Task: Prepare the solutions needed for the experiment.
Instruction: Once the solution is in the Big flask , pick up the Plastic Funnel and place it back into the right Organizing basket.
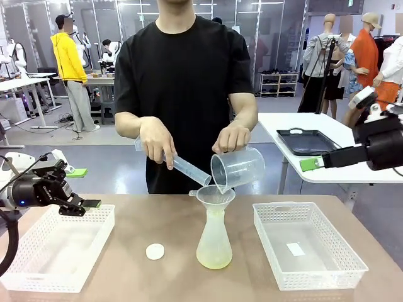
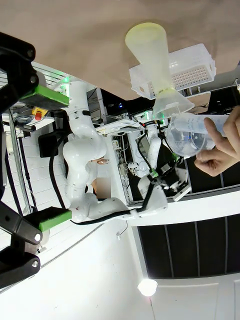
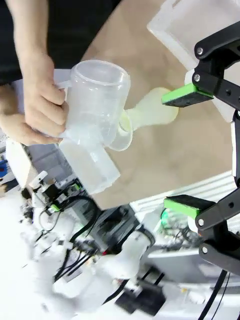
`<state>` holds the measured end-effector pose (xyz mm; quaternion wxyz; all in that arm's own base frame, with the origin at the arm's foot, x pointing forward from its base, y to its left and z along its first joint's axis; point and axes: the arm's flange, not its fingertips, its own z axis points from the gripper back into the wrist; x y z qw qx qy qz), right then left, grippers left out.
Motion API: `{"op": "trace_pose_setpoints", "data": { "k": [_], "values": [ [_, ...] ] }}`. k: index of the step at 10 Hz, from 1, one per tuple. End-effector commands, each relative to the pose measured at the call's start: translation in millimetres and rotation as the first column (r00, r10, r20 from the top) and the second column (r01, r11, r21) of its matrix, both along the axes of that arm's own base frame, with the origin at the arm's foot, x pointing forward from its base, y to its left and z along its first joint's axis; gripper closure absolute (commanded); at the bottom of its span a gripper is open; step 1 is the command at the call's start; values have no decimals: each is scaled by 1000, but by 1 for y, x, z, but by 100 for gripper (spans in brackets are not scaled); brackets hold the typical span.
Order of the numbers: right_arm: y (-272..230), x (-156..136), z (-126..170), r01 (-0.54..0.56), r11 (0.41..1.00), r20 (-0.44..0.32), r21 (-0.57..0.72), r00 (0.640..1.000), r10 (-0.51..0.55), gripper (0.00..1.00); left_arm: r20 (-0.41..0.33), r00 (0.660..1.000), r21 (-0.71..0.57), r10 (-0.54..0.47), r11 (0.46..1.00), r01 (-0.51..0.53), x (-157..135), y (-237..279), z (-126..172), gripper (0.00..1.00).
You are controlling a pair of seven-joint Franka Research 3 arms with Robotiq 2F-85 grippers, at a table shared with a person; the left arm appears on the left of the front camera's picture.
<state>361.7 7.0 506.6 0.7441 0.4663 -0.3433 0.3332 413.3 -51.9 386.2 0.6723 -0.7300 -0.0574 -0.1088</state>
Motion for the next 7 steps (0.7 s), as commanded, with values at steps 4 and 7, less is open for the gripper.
{"op": "trace_pose_setpoints", "data": {
  "k": [4, 7],
  "values": [
    [13, 47, -12, -32, 999, -381, 44, 924, 46, 11, 4, 1000, -16, 1, 1000, -1, 0, 0, 3, 0],
    [14, 52, -22, -19, 999, -499, 40, 866, 36, 11, 4, 1000, -16, 1, 1000, -1, 0, 0, 3, 0]
  ]
}}
